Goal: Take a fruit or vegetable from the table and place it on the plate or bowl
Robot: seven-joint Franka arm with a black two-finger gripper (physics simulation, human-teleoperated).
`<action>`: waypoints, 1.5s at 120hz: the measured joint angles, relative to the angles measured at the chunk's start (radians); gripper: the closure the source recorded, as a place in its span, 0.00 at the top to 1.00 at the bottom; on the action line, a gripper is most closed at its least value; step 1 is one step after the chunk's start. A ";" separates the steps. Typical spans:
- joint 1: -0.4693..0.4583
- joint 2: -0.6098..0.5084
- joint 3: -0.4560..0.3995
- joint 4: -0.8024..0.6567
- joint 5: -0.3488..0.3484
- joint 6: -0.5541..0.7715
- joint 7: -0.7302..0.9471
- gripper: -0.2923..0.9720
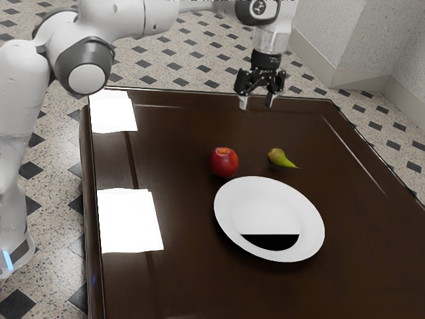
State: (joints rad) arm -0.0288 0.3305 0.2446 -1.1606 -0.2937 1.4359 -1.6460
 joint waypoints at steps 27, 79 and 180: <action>0.170 0.112 -0.144 0.077 0.006 0.024 0.197 0.76; 0.226 0.142 -0.151 0.077 -0.071 0.151 -0.187 0.77; 0.157 0.095 -0.130 -0.252 -0.052 0.601 -0.494 0.77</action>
State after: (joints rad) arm 0.1279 0.4256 0.1151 -1.4122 -0.3459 2.0373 -2.1397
